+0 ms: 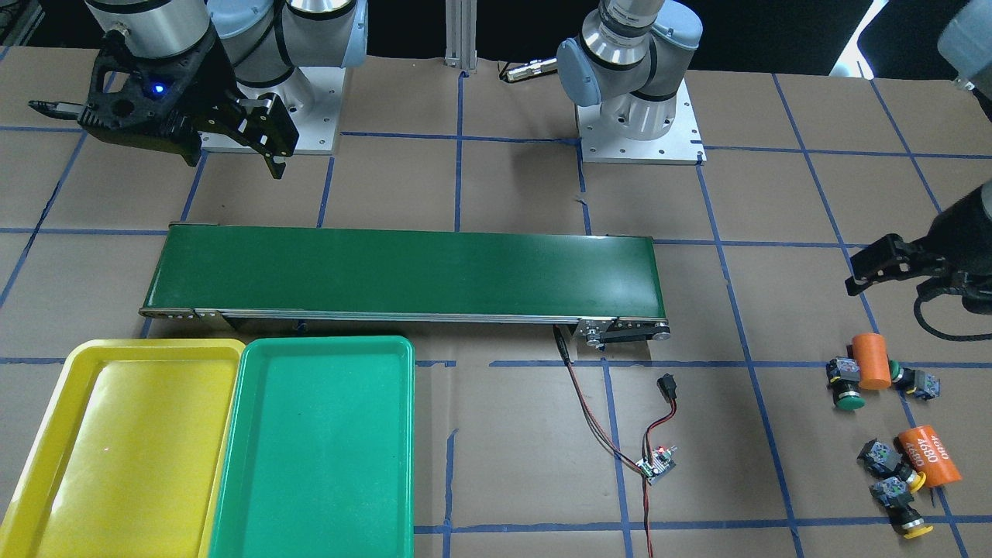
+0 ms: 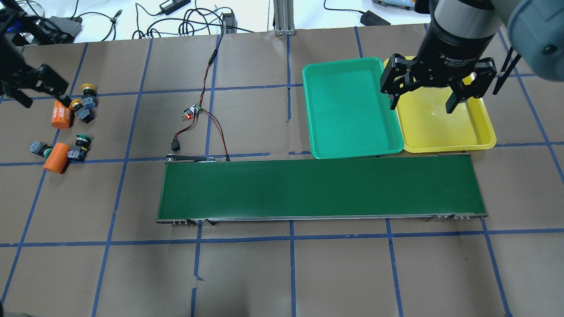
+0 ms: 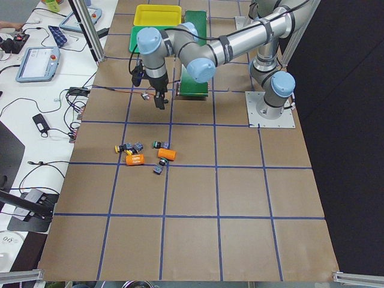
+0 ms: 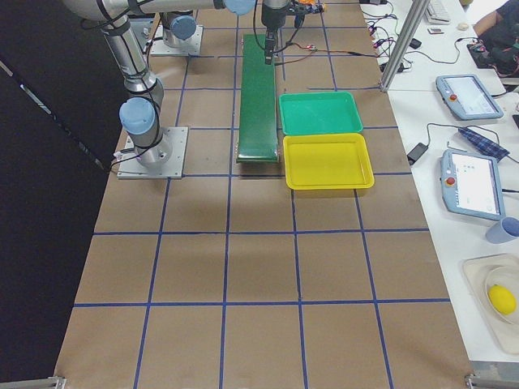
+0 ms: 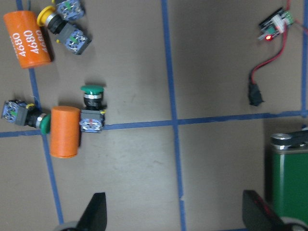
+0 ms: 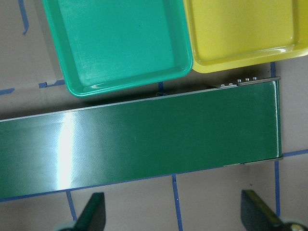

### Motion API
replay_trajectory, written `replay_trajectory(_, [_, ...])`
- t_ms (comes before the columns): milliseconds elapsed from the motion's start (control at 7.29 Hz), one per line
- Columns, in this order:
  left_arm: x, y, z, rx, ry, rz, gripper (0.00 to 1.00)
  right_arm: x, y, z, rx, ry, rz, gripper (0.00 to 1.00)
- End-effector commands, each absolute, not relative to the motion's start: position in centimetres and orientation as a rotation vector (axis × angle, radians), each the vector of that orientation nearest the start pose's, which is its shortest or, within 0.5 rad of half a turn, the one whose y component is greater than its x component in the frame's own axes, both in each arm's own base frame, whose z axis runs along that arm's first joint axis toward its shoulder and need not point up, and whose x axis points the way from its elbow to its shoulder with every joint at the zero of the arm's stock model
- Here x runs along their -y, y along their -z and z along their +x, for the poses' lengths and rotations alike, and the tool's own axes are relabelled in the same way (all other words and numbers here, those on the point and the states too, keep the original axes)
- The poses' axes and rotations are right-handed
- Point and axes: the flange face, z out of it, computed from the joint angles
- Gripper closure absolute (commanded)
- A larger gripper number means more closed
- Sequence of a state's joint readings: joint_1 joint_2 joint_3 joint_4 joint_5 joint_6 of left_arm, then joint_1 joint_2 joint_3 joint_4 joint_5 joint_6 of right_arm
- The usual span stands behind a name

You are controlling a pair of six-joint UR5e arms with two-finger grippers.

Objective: Sort buttons by color to trays
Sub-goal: 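Move the left gripper down to the pile of buttons and cylinders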

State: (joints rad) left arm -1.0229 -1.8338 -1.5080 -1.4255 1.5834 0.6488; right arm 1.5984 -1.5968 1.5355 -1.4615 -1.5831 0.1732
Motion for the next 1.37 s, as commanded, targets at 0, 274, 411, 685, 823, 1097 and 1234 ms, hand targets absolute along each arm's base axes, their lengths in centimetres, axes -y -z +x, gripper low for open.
replay_trajectory(0, [55.3, -30.9, 26.8, -3.092, 0.017, 0.349, 0.0, 47.1, -50.7, 14.5, -3.149, -0.073, 0.229, 0.0])
replay_trajectory(274, [53.0, -24.5, 30.9, -3.092, 0.019, 0.379, 0.0, 47.1, -50.7, 14.5, -3.149, -0.073, 0.229, 0.0])
replay_trajectory(411, [52.9, -22.8, 30.9, -3.1, 0.015, 0.382, 0.0, 47.1, -50.8, 14.5, -3.15, -0.073, 0.227, 0.0])
replay_trajectory(685, [53.1, -20.1, 31.0, -3.136, -0.02, 0.375, 0.0, 47.1, -50.7, 14.5, -3.149, -0.073, 0.229, 0.0])
replay_trajectory(823, [53.6, -19.5, 31.3, -3.145, -0.012, 0.375, 0.0, 47.1, -50.7, 14.5, -3.15, -0.075, 0.227, 0.0])
replay_trajectory(1097, [52.9, -17.6, 30.8, -3.166, -0.052, 0.39, 0.0, 47.1, -50.7, 14.5, -3.15, -0.075, 0.227, 0.0])
replay_trajectory(1234, [53.0, -17.4, 30.9, -3.164, -0.058, 0.397, 0.25, 47.1, -50.7, 14.5, -3.15, -0.075, 0.227, 0.0])
